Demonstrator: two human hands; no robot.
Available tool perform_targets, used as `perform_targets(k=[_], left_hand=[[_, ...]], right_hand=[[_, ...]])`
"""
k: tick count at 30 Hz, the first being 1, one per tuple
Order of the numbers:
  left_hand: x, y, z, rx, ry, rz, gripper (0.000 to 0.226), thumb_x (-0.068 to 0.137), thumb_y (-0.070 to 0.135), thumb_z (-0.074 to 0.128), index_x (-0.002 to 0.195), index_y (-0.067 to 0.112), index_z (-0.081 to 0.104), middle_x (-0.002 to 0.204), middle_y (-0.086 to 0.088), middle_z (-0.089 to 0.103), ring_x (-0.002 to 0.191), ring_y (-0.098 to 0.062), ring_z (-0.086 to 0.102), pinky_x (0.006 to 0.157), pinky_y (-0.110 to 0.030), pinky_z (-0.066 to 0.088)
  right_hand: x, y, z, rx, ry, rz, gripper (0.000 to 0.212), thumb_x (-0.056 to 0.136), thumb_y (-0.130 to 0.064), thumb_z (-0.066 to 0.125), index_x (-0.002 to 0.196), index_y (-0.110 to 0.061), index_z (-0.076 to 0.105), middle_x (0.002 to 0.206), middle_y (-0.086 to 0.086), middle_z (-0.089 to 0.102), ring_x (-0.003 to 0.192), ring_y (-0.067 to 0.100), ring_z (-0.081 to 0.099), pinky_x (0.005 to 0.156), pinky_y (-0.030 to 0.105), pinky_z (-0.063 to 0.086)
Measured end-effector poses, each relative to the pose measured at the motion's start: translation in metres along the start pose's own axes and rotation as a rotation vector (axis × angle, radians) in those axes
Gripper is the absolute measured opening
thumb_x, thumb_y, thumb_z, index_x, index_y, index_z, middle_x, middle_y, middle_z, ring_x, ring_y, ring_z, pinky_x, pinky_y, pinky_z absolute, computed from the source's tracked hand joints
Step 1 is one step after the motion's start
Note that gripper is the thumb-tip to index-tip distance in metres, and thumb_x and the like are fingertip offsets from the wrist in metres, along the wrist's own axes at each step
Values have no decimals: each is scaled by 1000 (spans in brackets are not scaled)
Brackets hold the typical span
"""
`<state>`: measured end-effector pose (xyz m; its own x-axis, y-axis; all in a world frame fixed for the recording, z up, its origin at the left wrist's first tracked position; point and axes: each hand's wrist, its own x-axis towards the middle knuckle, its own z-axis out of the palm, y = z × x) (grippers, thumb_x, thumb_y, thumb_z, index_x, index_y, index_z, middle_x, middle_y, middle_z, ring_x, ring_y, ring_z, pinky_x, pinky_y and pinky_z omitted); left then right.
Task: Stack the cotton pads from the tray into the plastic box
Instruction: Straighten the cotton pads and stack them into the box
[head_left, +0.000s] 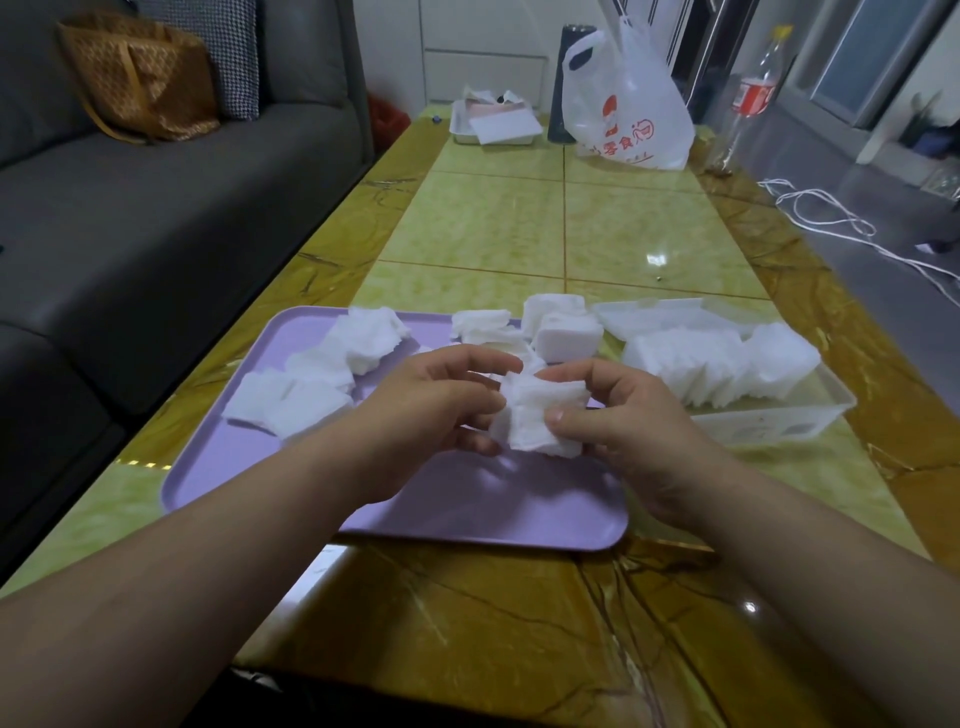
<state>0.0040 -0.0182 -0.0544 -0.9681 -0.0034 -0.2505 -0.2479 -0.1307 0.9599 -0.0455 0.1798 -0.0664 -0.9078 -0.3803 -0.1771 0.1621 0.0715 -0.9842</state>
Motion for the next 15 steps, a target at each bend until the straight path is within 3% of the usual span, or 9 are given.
perform_targets(k=[4, 9, 12, 15], left_hand=[[-1, -4, 1, -14, -72, -16, 45, 79, 6, 72, 123, 10, 67, 89, -14, 59, 78, -24, 59, 72, -38, 62], [-2, -6, 2, 96, -57, 14, 44, 85, -11, 73, 124, 8, 64, 96, -22, 61, 84, -30, 65, 75, -35, 63], [-2, -6, 2, 72, -51, -10, 41, 87, -12, 69, 123, 7, 64, 97, -24, 64, 81, -28, 69, 82, -42, 63], [-3, -8, 4, 34, -125, -22, 49, 81, -6, 75, 127, 9, 64, 107, -32, 67, 93, -34, 72, 91, -53, 59]], right_hand=[[-1, 0, 1, -27, 18, -61, 20, 88, -1, 74, 101, -15, 78, 104, 19, 77, 90, 26, 72, 95, 53, 56], [-2, 1, 3, -138, 102, -145, 10, 90, -16, 77, 98, -21, 82, 101, 9, 79, 92, 23, 74, 95, 51, 58], [-1, 1, 2, -157, 122, -178, 10, 88, -21, 79, 96, -26, 83, 97, 7, 80, 97, 26, 74, 95, 53, 57], [-1, 0, 3, -114, 116, -181, 11, 88, -20, 80, 96, -27, 83, 95, 1, 81, 99, 22, 75, 98, 51, 57]])
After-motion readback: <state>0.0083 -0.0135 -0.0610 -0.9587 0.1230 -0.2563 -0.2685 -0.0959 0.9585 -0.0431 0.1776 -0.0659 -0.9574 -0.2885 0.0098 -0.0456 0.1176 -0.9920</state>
